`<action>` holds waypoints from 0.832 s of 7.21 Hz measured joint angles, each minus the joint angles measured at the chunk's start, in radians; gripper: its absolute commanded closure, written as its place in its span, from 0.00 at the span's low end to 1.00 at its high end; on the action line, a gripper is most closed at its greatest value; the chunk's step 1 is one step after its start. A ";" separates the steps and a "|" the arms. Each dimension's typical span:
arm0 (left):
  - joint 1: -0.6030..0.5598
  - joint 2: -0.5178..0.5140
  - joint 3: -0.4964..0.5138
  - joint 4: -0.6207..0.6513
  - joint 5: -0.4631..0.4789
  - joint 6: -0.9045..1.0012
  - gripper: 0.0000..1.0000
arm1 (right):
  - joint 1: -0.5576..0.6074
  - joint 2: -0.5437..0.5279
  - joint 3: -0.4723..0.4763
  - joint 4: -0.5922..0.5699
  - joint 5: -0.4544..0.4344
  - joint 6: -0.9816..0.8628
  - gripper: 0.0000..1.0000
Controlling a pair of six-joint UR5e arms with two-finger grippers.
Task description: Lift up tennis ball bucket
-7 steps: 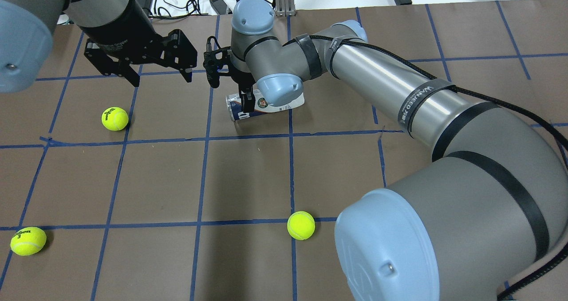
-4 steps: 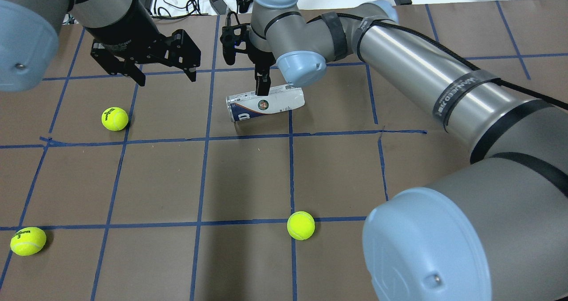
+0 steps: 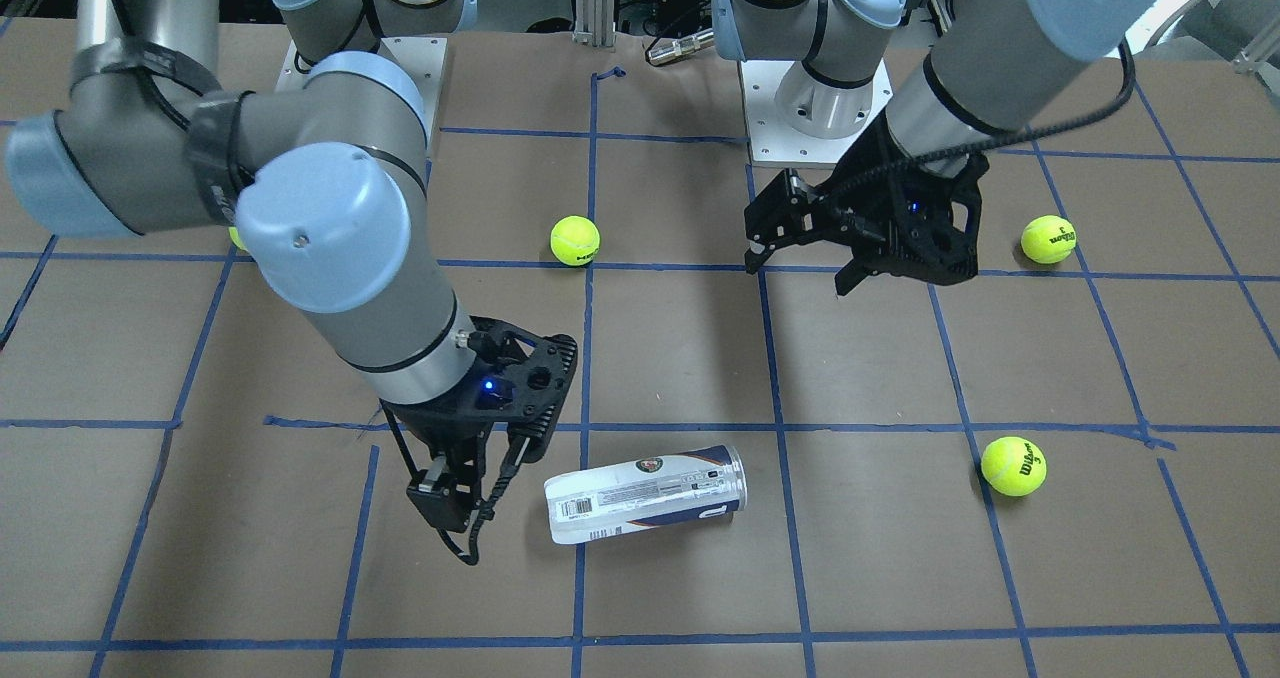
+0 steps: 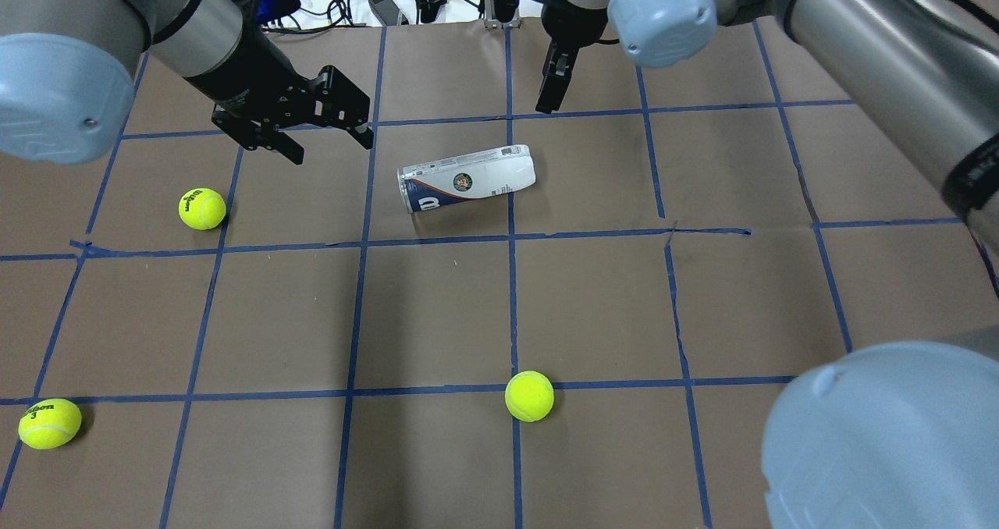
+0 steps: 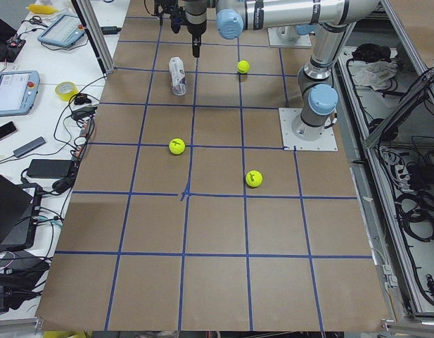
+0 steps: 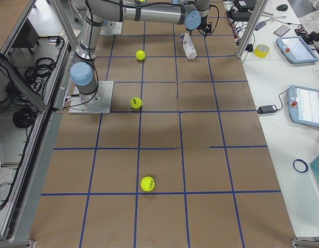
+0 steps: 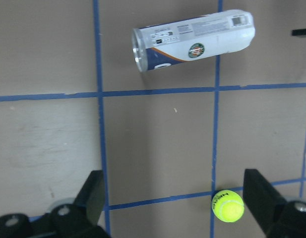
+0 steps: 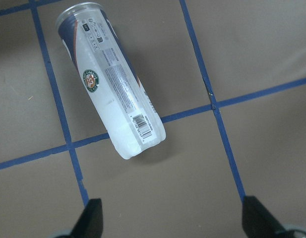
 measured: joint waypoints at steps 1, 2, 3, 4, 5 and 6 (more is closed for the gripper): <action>0.008 -0.068 -0.011 0.046 -0.021 0.019 0.00 | -0.017 -0.053 0.002 0.078 -0.006 0.094 0.00; 0.011 -0.142 -0.015 0.098 -0.045 0.037 0.00 | -0.026 -0.109 0.003 0.156 -0.010 0.173 0.00; 0.014 -0.217 -0.015 0.157 -0.080 0.047 0.00 | -0.030 -0.166 0.006 0.225 -0.011 0.244 0.00; 0.016 -0.283 -0.013 0.209 -0.103 0.053 0.00 | -0.037 -0.218 0.011 0.274 -0.012 0.310 0.00; 0.021 -0.337 -0.011 0.245 -0.116 0.055 0.00 | -0.050 -0.257 0.019 0.315 -0.013 0.355 0.00; 0.032 -0.379 -0.009 0.260 -0.141 0.055 0.00 | -0.066 -0.291 0.027 0.362 -0.031 0.399 0.00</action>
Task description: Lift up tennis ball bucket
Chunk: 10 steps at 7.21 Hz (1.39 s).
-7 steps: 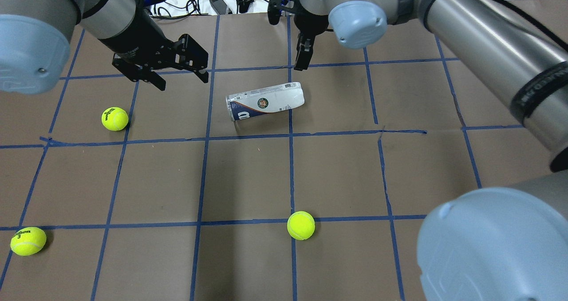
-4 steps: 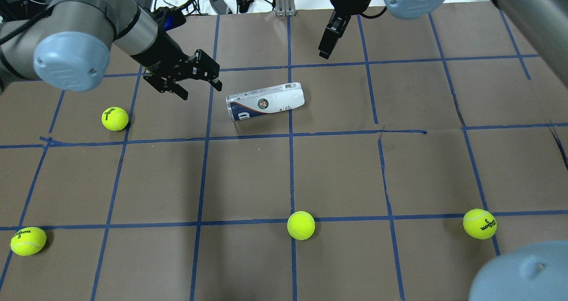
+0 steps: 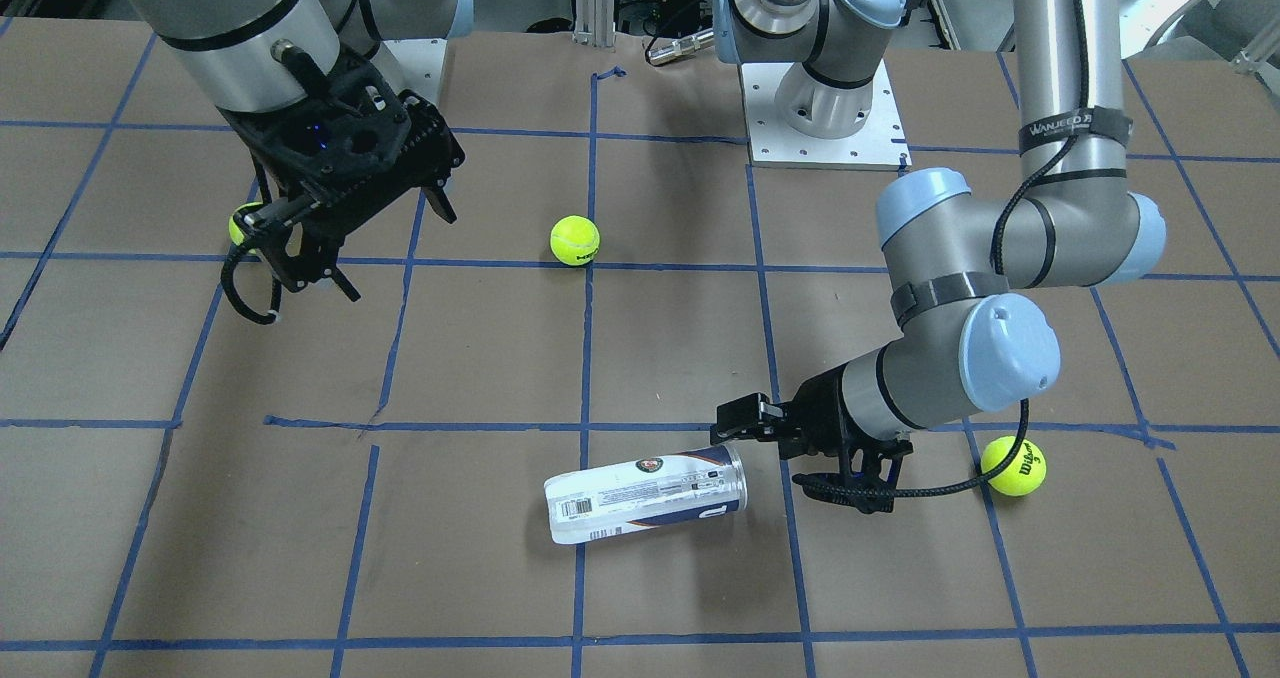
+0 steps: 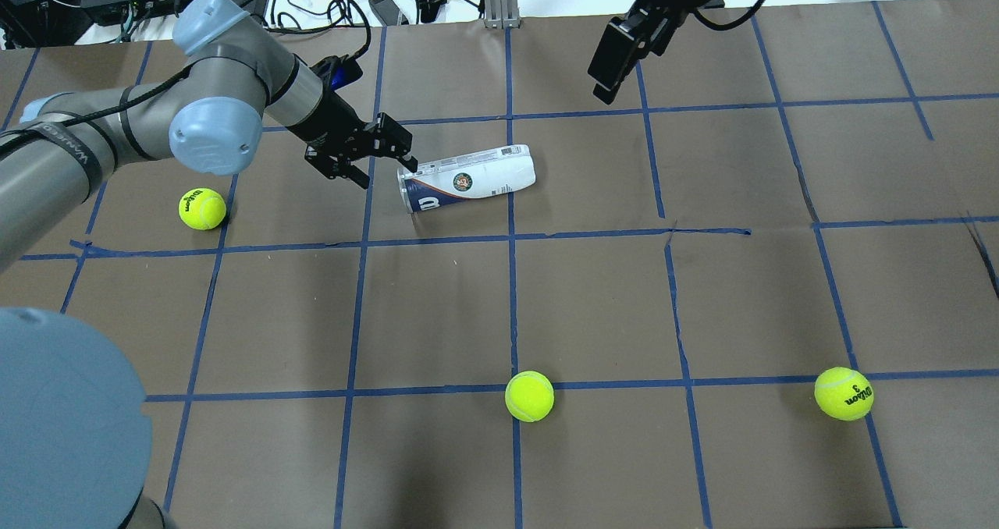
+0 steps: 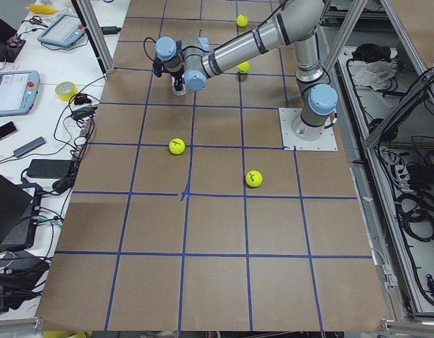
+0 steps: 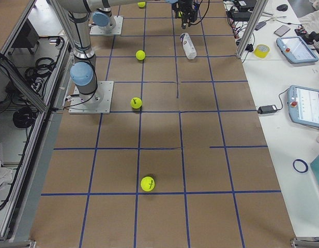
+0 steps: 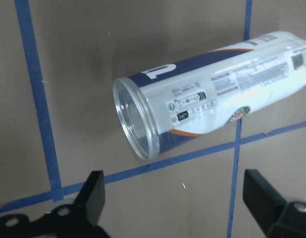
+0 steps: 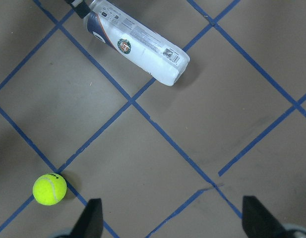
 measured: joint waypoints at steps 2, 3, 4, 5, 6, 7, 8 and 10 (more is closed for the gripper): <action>0.018 -0.049 -0.006 0.005 -0.112 0.001 0.25 | -0.046 -0.042 0.025 0.056 -0.067 0.119 0.00; 0.020 -0.058 -0.008 0.002 -0.158 0.001 0.50 | -0.070 -0.048 0.042 0.059 -0.079 0.155 0.00; 0.021 -0.063 -0.009 0.000 -0.185 0.001 0.69 | -0.092 -0.050 0.058 0.058 -0.080 0.173 0.00; 0.021 -0.067 -0.009 -0.002 -0.197 -0.001 0.89 | -0.109 -0.051 0.068 0.050 -0.076 0.195 0.00; 0.022 -0.068 -0.009 -0.004 -0.203 -0.006 1.00 | -0.117 -0.053 0.074 0.024 -0.078 0.222 0.00; 0.022 -0.068 -0.009 -0.005 -0.205 -0.010 1.00 | -0.118 -0.055 0.077 -0.007 -0.083 0.239 0.00; 0.021 -0.064 -0.008 -0.005 -0.209 -0.013 1.00 | -0.120 -0.062 0.080 -0.022 -0.098 0.252 0.00; 0.021 -0.043 -0.002 -0.003 -0.277 -0.053 1.00 | -0.119 -0.089 0.090 -0.027 -0.159 0.333 0.00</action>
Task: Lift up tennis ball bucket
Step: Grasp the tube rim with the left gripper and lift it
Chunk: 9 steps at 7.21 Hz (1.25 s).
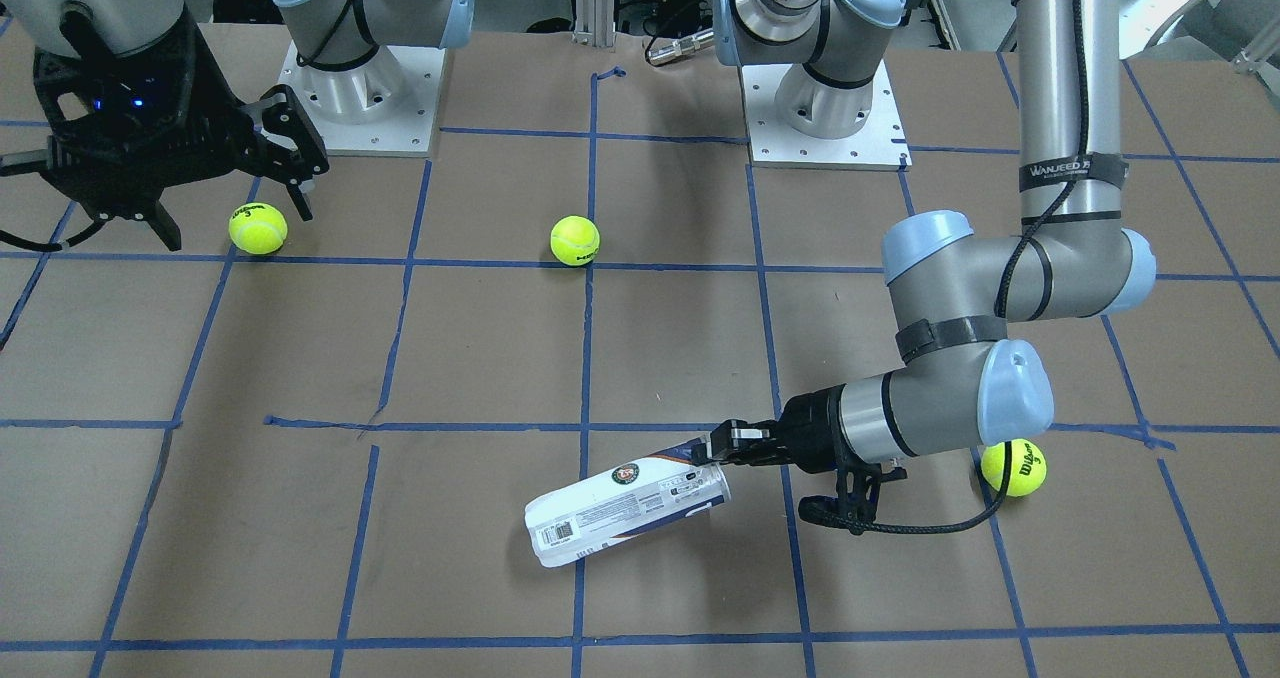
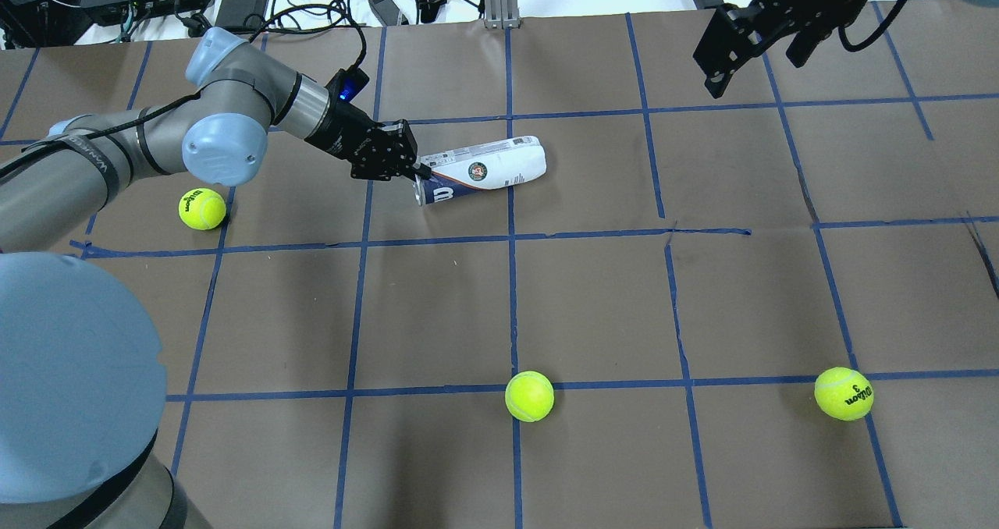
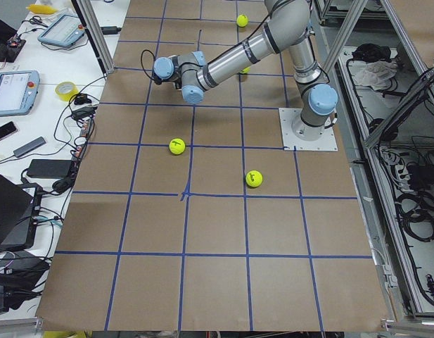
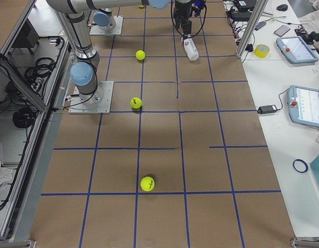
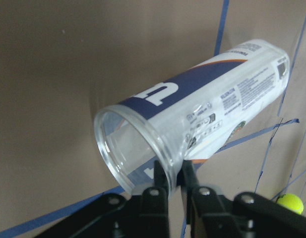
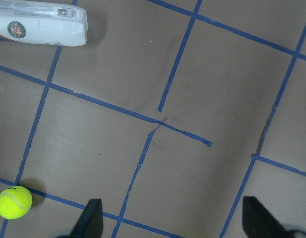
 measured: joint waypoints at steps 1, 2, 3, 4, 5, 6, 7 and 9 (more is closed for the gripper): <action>0.000 0.015 0.005 0.003 -0.045 -0.036 1.00 | 0.002 -0.008 0.012 -0.005 -0.012 0.063 0.00; 0.000 0.034 0.008 0.005 -0.065 -0.071 1.00 | 0.004 -0.016 0.019 -0.008 -0.017 0.099 0.00; -0.005 0.056 0.013 0.008 -0.069 -0.124 1.00 | 0.007 -0.024 0.021 -0.009 -0.019 0.122 0.00; -0.013 0.079 0.023 0.011 -0.065 -0.177 1.00 | 0.010 -0.029 0.023 -0.008 -0.020 0.144 0.00; -0.022 0.104 0.040 0.012 -0.042 -0.210 1.00 | 0.012 -0.036 0.024 -0.005 -0.021 0.159 0.00; -0.037 0.123 0.069 0.010 0.019 -0.236 1.00 | 0.013 -0.044 0.027 -0.001 -0.021 0.173 0.00; -0.067 0.136 0.107 0.004 0.123 -0.258 1.00 | 0.013 -0.054 0.039 0.000 -0.022 0.215 0.00; -0.152 0.147 0.163 0.006 0.342 -0.292 1.00 | 0.015 -0.080 0.081 -0.002 -0.050 0.329 0.00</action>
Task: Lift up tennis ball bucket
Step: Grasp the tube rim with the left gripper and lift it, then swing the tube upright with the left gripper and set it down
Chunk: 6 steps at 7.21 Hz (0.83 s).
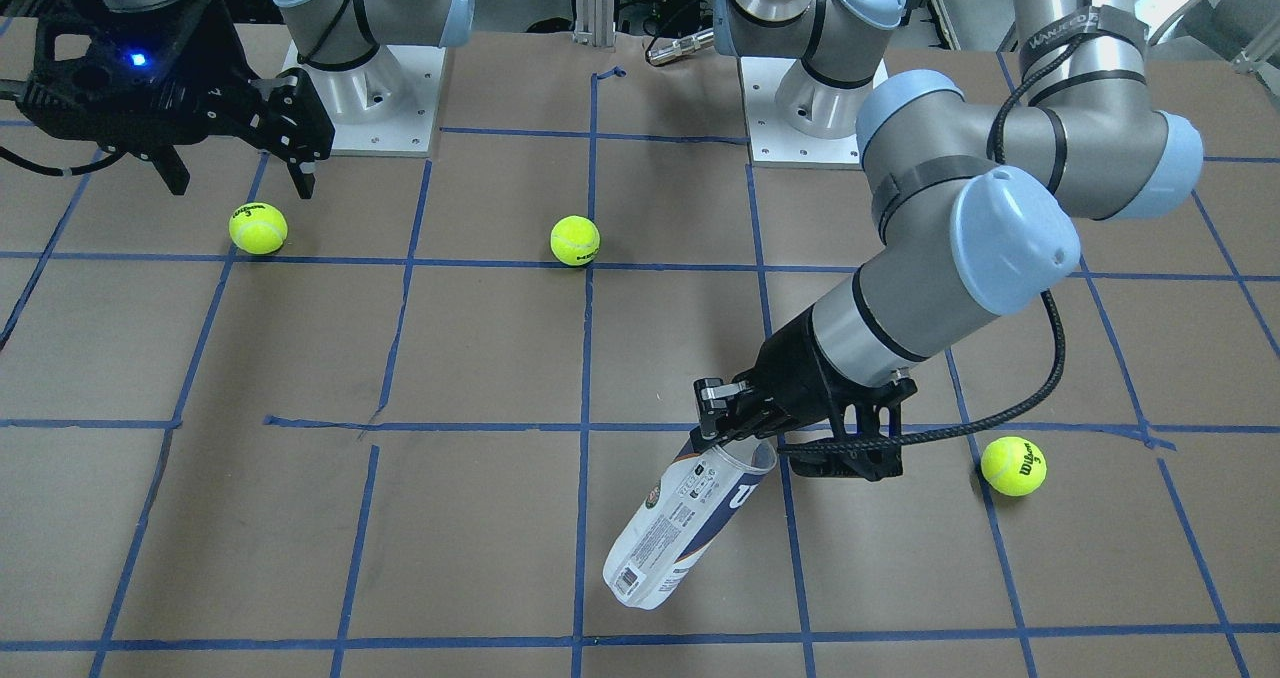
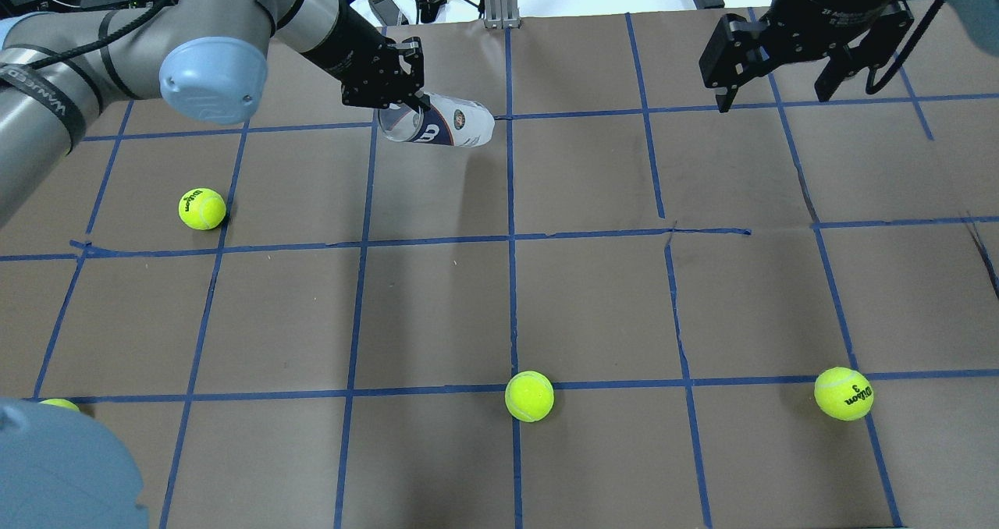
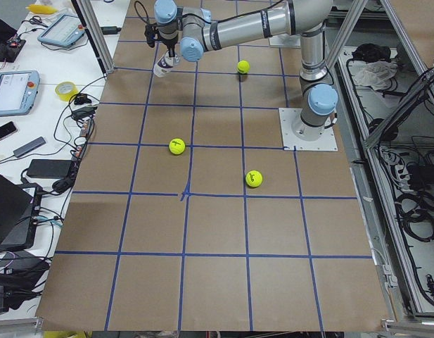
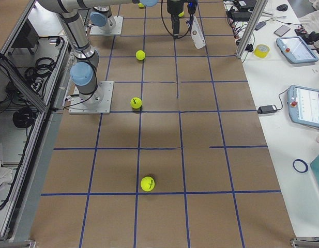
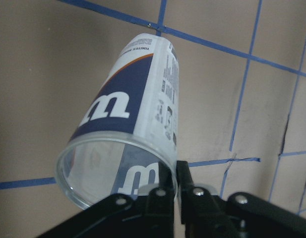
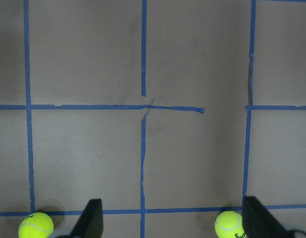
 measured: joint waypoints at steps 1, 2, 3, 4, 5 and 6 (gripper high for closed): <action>-0.049 -0.001 0.023 -0.003 0.100 -0.004 1.00 | 0.003 -0.007 0.009 -0.004 -0.006 0.036 0.00; -0.095 -0.007 0.048 -0.021 0.208 0.000 1.00 | 0.007 -0.010 0.012 -0.007 -0.006 0.061 0.00; -0.126 -0.018 0.078 -0.059 0.302 0.016 1.00 | 0.010 -0.011 0.013 -0.007 -0.004 0.075 0.00; -0.140 -0.029 0.110 -0.111 0.360 0.039 1.00 | 0.011 -0.011 0.014 -0.007 -0.003 0.079 0.00; -0.148 -0.040 0.140 -0.159 0.392 0.054 1.00 | 0.011 -0.011 0.015 -0.007 -0.003 0.083 0.00; -0.155 -0.054 0.160 -0.190 0.406 0.060 1.00 | 0.012 -0.013 0.015 -0.004 -0.002 0.089 0.00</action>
